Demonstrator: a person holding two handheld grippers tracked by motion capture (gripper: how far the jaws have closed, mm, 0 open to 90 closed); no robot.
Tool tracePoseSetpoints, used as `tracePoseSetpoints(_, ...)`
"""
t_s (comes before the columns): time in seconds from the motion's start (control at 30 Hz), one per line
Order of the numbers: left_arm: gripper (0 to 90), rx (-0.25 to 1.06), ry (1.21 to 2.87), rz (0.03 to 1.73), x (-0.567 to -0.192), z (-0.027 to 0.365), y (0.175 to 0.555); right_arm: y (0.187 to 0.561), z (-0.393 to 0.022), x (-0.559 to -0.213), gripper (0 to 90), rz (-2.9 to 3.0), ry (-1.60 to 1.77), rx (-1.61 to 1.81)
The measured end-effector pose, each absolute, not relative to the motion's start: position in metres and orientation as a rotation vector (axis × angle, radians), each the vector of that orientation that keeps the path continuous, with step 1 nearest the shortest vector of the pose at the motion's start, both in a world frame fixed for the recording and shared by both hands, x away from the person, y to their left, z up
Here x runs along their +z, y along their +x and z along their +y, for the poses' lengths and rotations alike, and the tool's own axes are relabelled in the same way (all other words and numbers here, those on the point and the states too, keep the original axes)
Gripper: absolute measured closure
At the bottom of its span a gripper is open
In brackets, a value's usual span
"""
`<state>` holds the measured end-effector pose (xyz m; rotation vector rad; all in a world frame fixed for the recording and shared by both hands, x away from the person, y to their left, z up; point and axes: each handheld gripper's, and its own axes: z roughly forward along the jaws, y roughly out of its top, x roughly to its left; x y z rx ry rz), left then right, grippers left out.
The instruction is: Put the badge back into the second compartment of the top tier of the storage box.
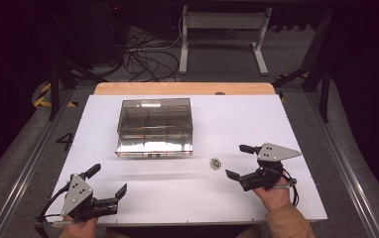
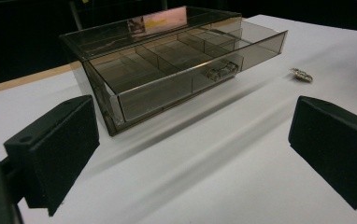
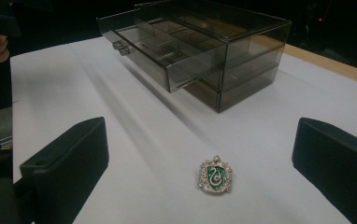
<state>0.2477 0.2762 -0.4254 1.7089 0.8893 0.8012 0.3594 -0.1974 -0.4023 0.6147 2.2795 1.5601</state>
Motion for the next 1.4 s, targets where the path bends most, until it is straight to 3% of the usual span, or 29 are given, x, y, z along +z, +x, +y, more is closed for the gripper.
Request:
tracePoseSetpoints(1.2, 2.7, 0.796, 1.713, 0.885, -0.426, 0.275, 0.249, 0.395, -0.150, -0.397, 5.8, 2.385, 0.604, 1.484)
tracePoseSetpoints(1.4, 2.8, 0.795, 1.716, 0.884, -0.426, 0.275, 0.249, 0.394, -0.149, -0.396, 16.0, 2.364, 0.638, 1.445)
